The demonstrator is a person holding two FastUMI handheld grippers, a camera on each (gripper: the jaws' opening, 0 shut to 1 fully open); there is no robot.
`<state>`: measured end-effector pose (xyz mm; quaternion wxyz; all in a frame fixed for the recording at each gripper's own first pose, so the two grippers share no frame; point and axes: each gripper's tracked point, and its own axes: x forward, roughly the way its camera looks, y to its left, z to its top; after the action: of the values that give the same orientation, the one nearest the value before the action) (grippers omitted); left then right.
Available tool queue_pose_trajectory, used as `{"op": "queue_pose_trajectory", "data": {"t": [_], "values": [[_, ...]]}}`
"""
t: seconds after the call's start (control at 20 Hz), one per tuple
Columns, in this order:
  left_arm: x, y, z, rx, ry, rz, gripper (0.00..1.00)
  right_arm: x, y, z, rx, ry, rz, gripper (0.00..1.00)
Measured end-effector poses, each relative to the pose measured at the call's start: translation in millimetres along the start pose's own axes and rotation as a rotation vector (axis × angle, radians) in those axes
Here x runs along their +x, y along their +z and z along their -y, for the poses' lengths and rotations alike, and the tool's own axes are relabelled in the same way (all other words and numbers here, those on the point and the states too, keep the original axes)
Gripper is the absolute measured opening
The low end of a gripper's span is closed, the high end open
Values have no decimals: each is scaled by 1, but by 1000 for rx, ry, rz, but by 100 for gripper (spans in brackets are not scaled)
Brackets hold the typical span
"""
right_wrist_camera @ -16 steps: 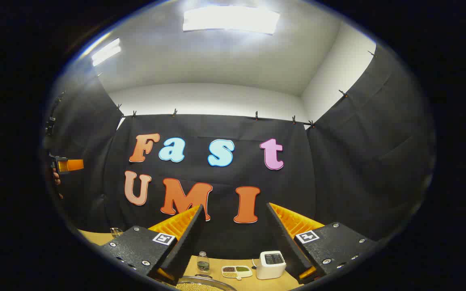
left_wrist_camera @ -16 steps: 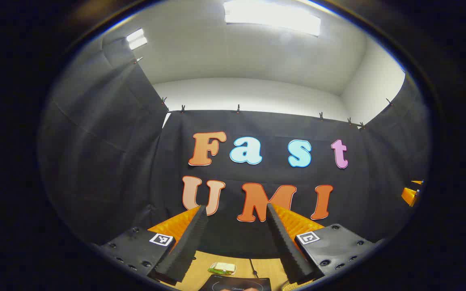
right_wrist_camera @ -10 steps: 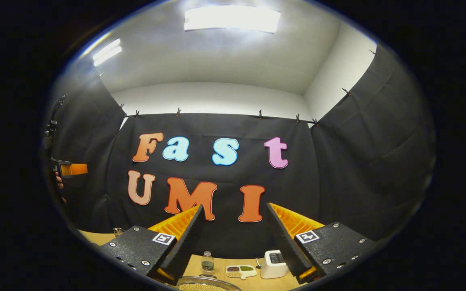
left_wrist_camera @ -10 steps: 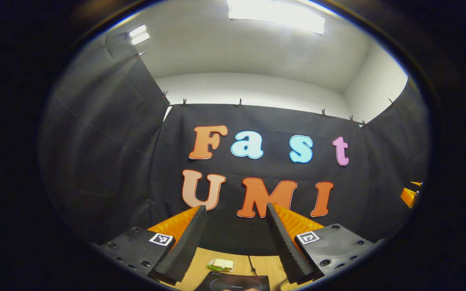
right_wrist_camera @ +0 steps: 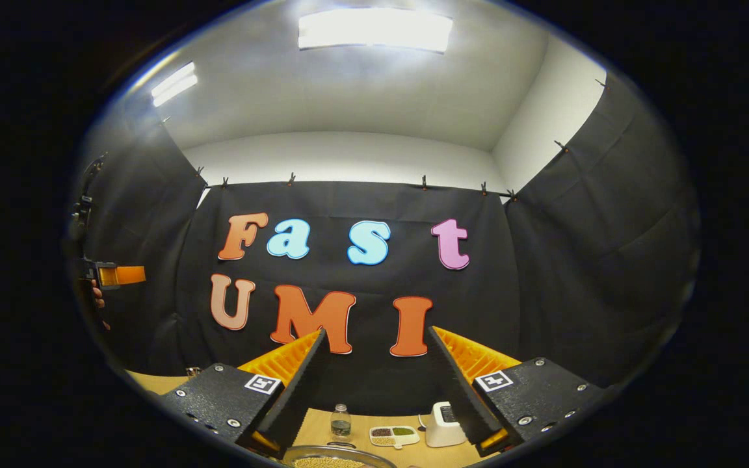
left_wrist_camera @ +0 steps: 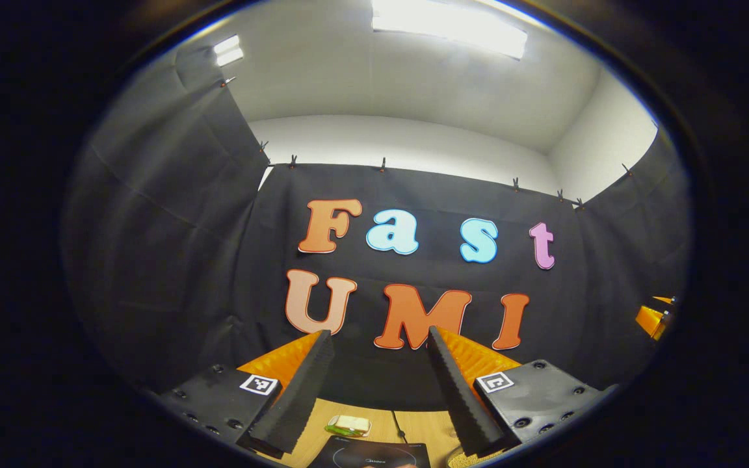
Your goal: First push the handle of the pot to place it horizontally, then grasp the pot with both hands and set it on the induction cooktop.
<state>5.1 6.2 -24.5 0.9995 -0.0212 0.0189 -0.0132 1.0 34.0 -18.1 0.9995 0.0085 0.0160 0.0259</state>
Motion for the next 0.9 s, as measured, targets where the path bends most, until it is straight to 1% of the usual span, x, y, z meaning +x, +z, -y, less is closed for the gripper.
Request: {"op": "queue_pose_trajectory", "data": {"t": [0.05,0.1,0.15,0.2,0.3,0.35,0.4,0.55,0.6,0.65,0.75,0.8,0.9], "values": [[-1,-4,-1,3,0,-5,95,0,-4,-4,1,12,-11,93],[-2,-5,-4,5,5,-9,95,-2,-9,-8,1,23,-22,97],[-2,-7,-7,9,9,-13,95,-2,-13,-10,0,31,-36,93],[-2,-9,-10,11,14,-17,95,-2,-18,-12,2,37,-49,93],[-2,-13,-13,11,25,-24,95,-4,-30,-14,10,50,-84,92],[-2,-14,-15,10,28,-25,95,-5,-36,-17,16,60,-105,95],[-2,-17,-16,10,30,-27,98,-6,-43,-21,21,74,-129,92],[-4,-21,-19,14,30,-33,98,-13,-69,-31,20,113,-215,88],[-5,-22,-20,19,32,-33,95,-15,-78,-36,16,128,-244,84],[-6,-21,-22,24,33,-31,98,-18,-85,-38,10,140,-267,82],[-11,-21,-25,26,30,-30,98,-23,-93,-40,-22,155,-289,73],[-12,-22,-23,26,23,-33,95,-25,-97,-43,-33,164,-295,70],[-14,-24,-24,40,18,-41,95,-30,-112,-56,-35,199,-336,52]]}}
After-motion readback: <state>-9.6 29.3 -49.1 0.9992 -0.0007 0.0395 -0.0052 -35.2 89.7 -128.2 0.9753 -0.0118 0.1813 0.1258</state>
